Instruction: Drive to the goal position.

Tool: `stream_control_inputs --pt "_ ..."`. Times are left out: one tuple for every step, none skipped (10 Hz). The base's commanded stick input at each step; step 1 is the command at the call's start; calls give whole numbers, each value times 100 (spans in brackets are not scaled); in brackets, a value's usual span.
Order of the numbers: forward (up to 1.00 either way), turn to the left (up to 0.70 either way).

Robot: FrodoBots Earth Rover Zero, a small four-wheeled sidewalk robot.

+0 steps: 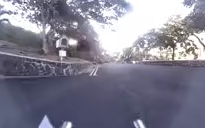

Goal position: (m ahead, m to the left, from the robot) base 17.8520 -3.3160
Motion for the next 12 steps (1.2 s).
stream_control_inputs --pt "50 0" --pt "50 0" --pt "50 0" --pt "50 0" --pt "50 0" --pt "50 0" --pt "50 0" --pt "50 0" --pt "50 0" --pt "50 0" --pt "50 0" --pt "50 0"
